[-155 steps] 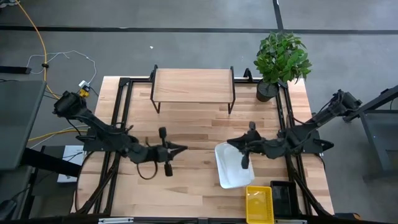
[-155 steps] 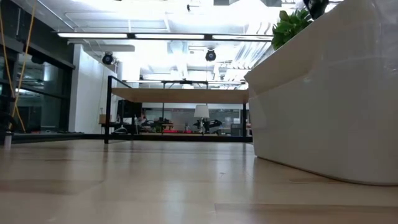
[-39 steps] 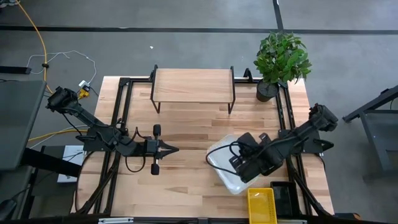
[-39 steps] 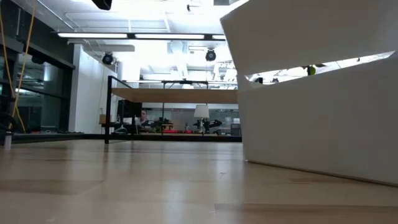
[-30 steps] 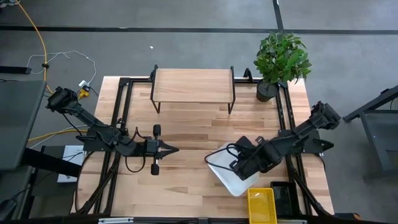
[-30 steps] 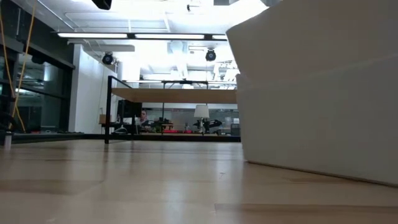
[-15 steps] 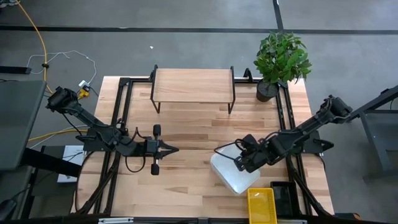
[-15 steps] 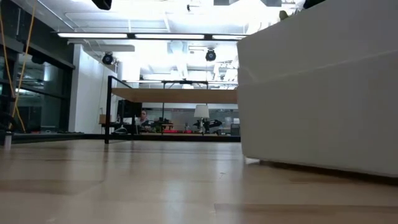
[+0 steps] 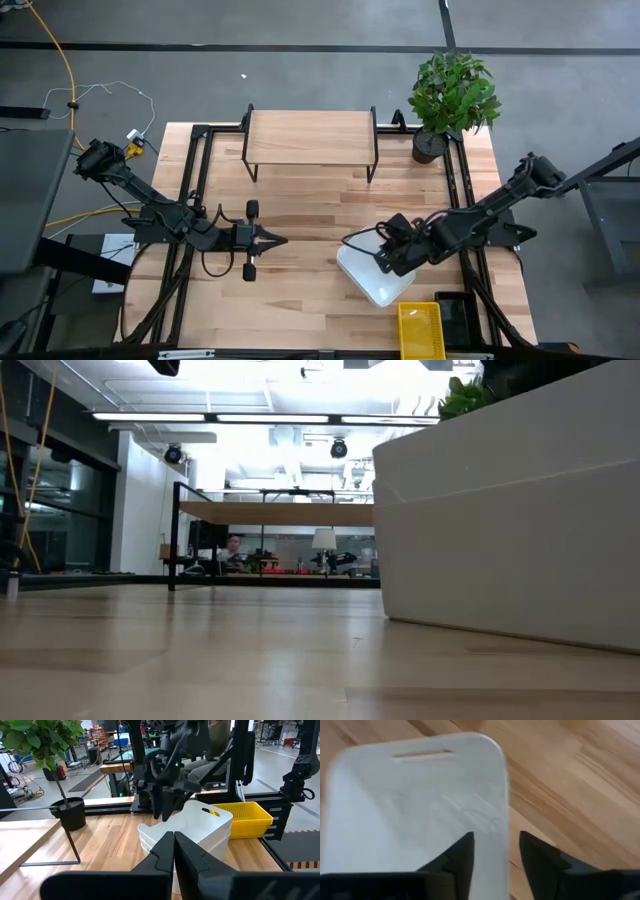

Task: Stack baskets on shelf by color
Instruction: Stack the left white bin on the stacked white bins

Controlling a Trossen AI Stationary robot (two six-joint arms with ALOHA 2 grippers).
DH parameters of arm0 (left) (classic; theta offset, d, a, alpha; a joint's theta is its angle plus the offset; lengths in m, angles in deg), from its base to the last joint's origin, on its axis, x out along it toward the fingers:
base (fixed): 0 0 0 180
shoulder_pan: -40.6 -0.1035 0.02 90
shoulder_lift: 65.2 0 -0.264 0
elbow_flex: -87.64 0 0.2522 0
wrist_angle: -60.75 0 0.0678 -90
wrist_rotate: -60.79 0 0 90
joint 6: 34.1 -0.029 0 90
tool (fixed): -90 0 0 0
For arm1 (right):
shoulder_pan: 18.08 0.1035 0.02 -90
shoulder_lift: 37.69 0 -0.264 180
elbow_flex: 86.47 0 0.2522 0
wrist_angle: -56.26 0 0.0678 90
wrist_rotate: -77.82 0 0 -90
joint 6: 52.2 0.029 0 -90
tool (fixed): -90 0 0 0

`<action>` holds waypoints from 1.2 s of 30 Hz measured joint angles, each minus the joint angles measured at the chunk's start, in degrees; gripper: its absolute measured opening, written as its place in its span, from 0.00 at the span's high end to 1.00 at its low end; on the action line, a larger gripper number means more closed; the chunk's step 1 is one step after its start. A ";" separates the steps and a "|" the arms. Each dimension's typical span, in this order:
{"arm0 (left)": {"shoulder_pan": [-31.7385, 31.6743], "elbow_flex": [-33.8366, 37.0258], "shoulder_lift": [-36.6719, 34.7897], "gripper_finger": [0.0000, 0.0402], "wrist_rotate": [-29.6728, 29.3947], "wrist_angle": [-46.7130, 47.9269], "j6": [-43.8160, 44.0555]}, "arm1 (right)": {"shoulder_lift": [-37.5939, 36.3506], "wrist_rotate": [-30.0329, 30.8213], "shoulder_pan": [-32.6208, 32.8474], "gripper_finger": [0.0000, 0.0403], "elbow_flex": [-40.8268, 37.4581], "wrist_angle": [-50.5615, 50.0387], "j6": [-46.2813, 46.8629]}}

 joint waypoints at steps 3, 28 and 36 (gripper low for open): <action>0.00 0.00 0.00 1.00 0.00 0.00 0.00 | -0.69 1.46 0.16 0.59 2.32 2.00 -5.52; 0.00 -0.02 0.00 1.00 -0.46 -0.04 -0.46 | 21.36 -6.29 4.15 0.98 23.13 20.50 -53.11; 0.00 -0.02 0.00 1.00 -0.46 -0.04 -0.55 | 28.32 -1.45 2.77 1.00 33.63 3.48 -63.08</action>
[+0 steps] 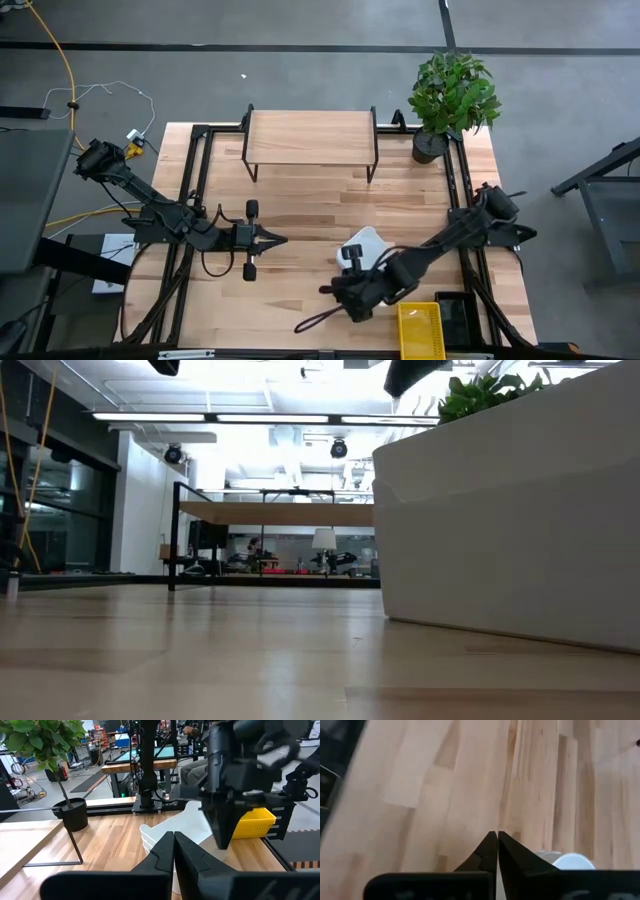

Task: Stack baskets on shelf by color
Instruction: Stack the left white bin on the stacked white bins

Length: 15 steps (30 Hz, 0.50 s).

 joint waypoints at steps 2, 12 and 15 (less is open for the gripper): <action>0.00 0.00 0.00 1.00 0.00 0.00 -0.04 | 0.98 -0.19 -0.82 1.00 0.23 -0.49 -2.80; 0.00 0.00 0.00 1.00 0.00 0.02 -1.11 | 2.24 1.81 -5.75 1.00 0.21 -3.13 -7.39; 0.00 0.00 0.00 1.00 0.00 0.02 -1.06 | 2.08 1.33 -7.22 1.00 0.21 -6.27 -6.32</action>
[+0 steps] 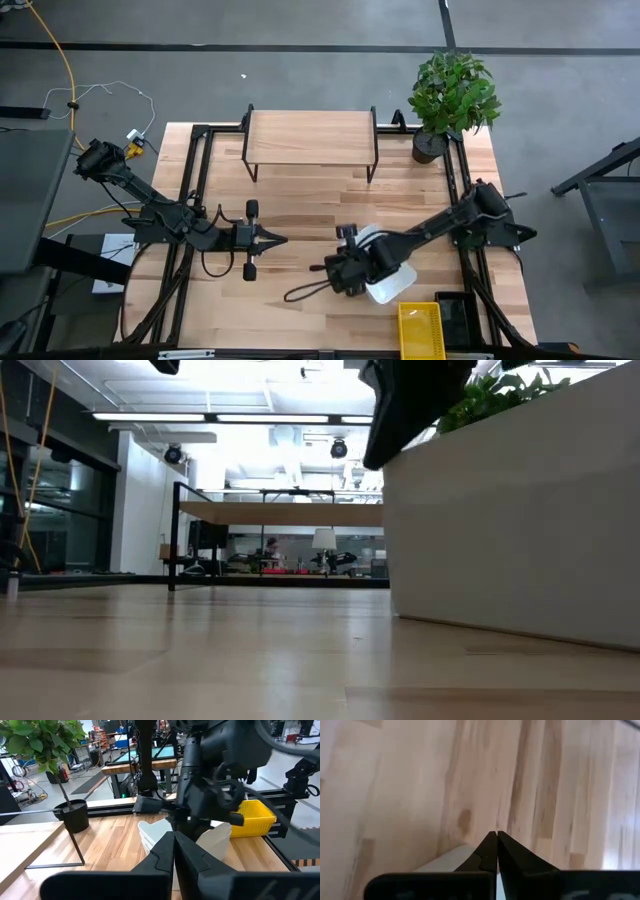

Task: Stack baskets on shelf by color
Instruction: Stack the left white bin on the stacked white bins

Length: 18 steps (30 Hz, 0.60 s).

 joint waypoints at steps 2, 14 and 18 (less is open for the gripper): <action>0.00 0.00 0.00 1.00 0.00 0.01 0.02 | -0.04 -0.63 -0.75 1.00 0.00 -1.48 0.46; 0.00 0.00 0.00 1.00 0.00 0.02 0.07 | 0.01 2.09 -2.87 1.00 -0.09 -16.58 4.70; 0.00 0.00 0.00 1.00 0.00 0.05 0.11 | -0.05 3.16 -3.05 1.00 -0.11 -20.85 6.95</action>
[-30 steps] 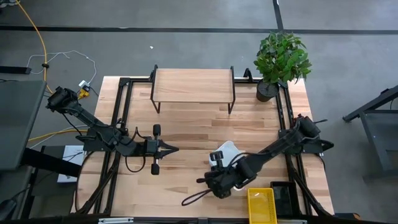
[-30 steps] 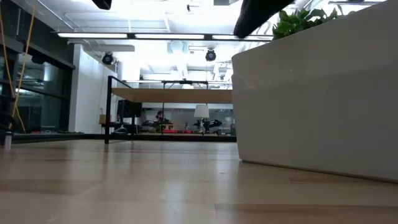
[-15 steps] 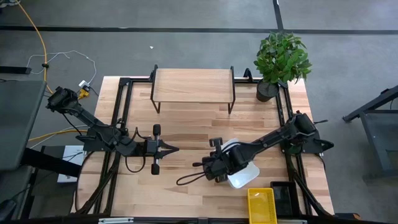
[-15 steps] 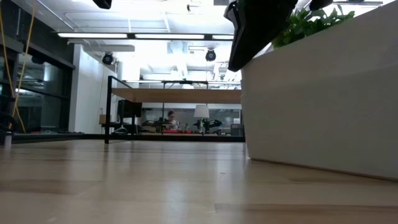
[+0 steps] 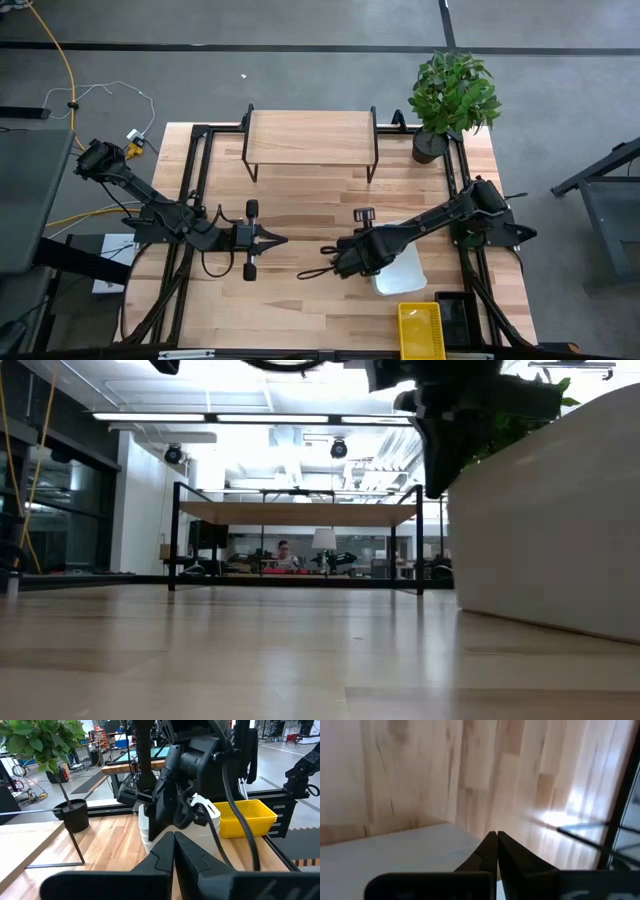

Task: Stack baskets on shelf by color
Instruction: Stack the left white bin on the stacked white bins, then return to Home Position

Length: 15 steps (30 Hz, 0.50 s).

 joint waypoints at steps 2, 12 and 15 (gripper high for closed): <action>0.00 0.00 0.00 1.00 0.00 0.26 0.00 | -0.32 0.02 0.00 1.00 0.00 -1.67 1.54; 0.00 0.00 0.00 1.00 0.00 0.43 0.02 | -8.36 5.34 1.59 1.00 -0.24 -4.06 8.03; 0.02 0.00 0.00 1.00 0.02 0.45 0.02 | -13.79 5.35 2.10 1.00 -5.63 0.60 9.58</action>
